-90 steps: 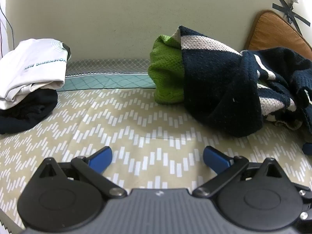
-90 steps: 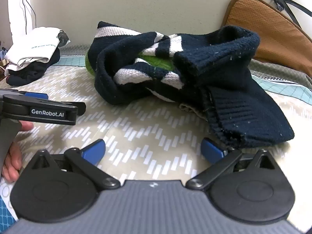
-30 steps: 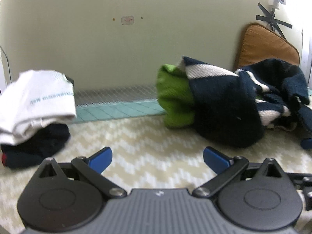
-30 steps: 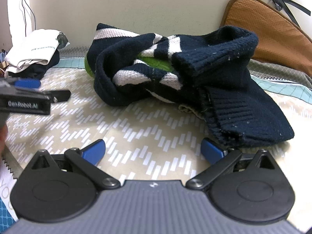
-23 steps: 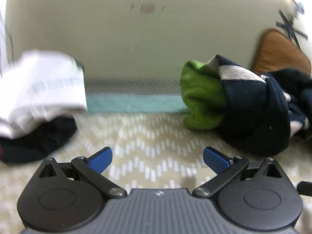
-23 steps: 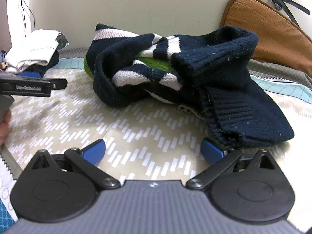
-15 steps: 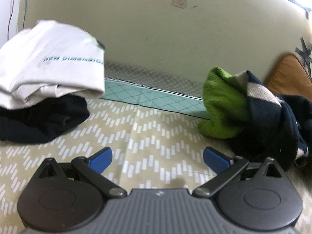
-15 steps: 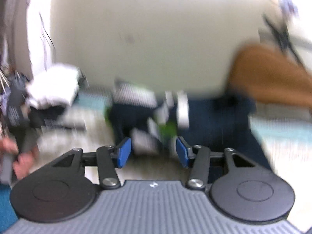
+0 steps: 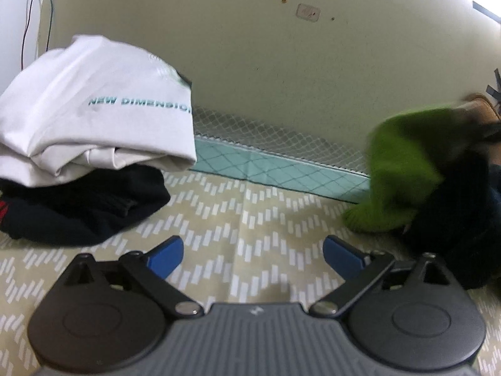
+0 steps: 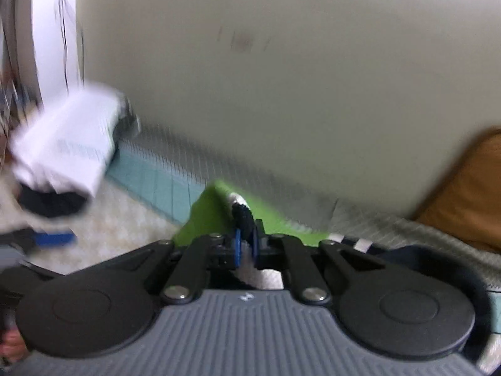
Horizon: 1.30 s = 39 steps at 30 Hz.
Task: Fold small clothes
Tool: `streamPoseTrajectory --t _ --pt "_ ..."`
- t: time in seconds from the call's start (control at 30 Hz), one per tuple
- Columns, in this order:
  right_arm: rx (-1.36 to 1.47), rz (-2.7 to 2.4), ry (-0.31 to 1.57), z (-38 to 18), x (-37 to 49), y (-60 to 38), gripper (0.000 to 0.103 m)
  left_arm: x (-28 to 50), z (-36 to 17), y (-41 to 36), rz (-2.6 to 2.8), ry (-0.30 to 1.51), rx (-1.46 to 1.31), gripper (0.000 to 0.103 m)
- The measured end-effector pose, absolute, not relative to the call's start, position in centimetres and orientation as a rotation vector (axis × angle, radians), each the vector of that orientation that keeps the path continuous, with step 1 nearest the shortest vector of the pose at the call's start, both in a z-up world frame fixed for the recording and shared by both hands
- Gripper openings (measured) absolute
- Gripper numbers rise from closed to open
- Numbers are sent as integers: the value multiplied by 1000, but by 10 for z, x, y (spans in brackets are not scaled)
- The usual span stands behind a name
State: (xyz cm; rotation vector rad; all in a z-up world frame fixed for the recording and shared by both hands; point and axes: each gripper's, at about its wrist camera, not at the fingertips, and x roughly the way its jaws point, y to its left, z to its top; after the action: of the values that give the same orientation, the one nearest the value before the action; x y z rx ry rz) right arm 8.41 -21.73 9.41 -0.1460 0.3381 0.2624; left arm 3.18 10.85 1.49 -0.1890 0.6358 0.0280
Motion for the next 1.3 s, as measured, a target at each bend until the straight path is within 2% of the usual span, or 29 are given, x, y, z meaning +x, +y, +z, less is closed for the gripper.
streamPoseTrajectory --t 0.13,0.23,0.4,0.53,0.63,0.7,0.77,0.83,1.0,1.23,1.3 --pt "-76 100 183 121 4 -304 9 26 18 97 -16 601 -137 90" --pt "10 -45 99 124 -61 -372 9 13 23 82 -75 528 -96 88" --pt "138 -189 119 76 -142 -449 9 4 35 45 -164 462 -9 82" --pt "214 -215 212 23 -152 -467 11 0 56 9 -232 404 77 82" --pt "236 -238 242 3 -148 -471 26 5 73 -17 -264 364 150 85" --pt "240 -203 199 4 -154 -474 70 6 82 -31 -286 340 196 90" --pt "211 -164 101 12 -167 -471 85 9 87 -44 -310 312 248 98" --pt "157 -105 58 25 -163 -466 87 17 86 -53 -339 296 290 103" --pt "78 89 110 30 -125 -461 93 43 69 -66 -435 290 357 103" --pt "45 177 236 22 -61 -471 94 107 29 -61 -630 592 128 102" --pt "24 193 258 17 -53 -469 94 113 24 -60 -656 611 55 70"
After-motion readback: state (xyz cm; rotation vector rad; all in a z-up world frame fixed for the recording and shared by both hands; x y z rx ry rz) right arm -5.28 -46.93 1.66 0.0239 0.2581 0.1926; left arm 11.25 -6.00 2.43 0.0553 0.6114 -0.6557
